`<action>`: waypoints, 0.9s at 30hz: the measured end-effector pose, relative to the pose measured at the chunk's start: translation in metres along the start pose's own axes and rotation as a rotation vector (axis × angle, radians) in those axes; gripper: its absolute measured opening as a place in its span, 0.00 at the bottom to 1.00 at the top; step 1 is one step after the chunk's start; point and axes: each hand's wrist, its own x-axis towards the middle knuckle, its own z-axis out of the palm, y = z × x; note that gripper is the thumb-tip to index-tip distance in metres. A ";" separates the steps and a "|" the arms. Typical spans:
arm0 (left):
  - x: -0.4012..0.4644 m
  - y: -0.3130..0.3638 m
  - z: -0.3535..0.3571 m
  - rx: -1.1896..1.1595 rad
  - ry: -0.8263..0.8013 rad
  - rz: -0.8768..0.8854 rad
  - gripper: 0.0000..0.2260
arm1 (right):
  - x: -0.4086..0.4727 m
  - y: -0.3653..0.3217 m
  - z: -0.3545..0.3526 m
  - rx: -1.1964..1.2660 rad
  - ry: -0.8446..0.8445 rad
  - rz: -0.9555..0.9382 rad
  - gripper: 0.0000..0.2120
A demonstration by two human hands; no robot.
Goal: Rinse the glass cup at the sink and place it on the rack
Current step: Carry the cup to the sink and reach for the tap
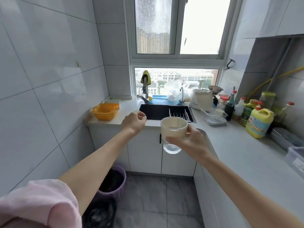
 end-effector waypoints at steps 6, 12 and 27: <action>0.115 -0.024 0.049 -0.057 -0.059 -0.004 0.09 | 0.127 0.045 0.048 0.054 0.023 0.086 0.34; 0.228 -0.063 0.109 0.002 -0.203 0.001 0.14 | 0.258 0.107 0.080 0.018 -0.035 0.117 0.33; 0.495 -0.158 0.249 -0.083 -0.285 -0.184 0.12 | 0.560 0.206 0.215 -0.093 -0.193 0.171 0.32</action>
